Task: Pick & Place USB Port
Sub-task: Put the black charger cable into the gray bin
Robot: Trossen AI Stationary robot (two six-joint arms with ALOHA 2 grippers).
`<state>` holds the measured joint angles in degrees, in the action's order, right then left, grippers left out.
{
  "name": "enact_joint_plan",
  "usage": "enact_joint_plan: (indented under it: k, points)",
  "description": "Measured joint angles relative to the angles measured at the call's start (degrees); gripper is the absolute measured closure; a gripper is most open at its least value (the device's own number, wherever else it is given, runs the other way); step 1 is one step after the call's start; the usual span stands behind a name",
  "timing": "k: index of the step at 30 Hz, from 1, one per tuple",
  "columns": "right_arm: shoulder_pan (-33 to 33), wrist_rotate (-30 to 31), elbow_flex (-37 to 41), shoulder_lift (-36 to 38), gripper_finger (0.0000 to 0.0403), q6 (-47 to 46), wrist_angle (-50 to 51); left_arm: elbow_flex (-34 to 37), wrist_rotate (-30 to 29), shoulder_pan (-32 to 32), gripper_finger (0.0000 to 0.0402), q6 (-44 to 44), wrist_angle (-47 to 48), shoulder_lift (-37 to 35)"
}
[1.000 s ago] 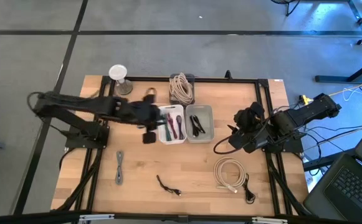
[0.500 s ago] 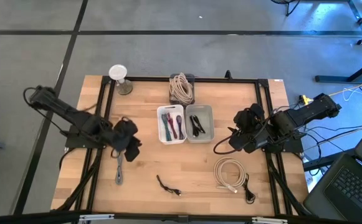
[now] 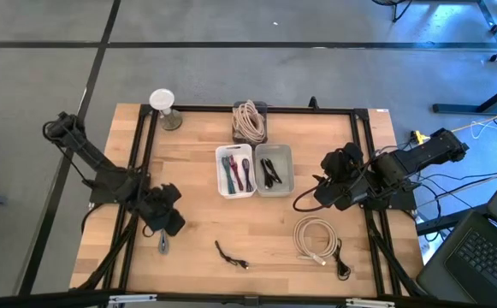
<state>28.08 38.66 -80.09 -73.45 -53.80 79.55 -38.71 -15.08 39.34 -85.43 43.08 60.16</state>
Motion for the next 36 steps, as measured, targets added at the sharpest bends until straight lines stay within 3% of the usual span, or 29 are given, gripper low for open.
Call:
enact_joint_plan:
  k: [8, 14, 21, 25, 30, 36]
  points:
    - [-0.01, -0.91, 0.0, -0.33, 0.0164, -0.24, -0.44, 0.1, 1.13, 8.27, 0.0265, -12.58, 0.37, 3.19]
    - [-0.01, -0.97, 0.01, -0.81, 0.0164, -0.2, -0.57, 0.19, 0.17, 10.16, 0.0271, -11.22, -5.66, 8.23]
    - [-0.05, -0.92, 0.02, -1.09, 0.0164, 0.2, -1.2, 0.14, -1.41, 7.0, 0.0272, 20.09, -27.38, 16.15]
    - [-0.05, -0.79, 0.02, -1.09, 0.0164, 0.2, -1.14, 0.11, 2.5, 2.85, 0.0272, 37.74, -33.3, 20.27]
    - [-0.03, -0.79, 0.02, -1.09, 0.0164, 0.22, -1.11, -3.82, 8.34, -2.09, 0.0272, 54.25, -32.94, 24.77]
    - [-0.05, -0.79, 0.02, -1.09, 0.0164, 0.2, -1.09, -11.01, 7.95, -4.91, 0.0272, 68.12, -25.77, 28.91]
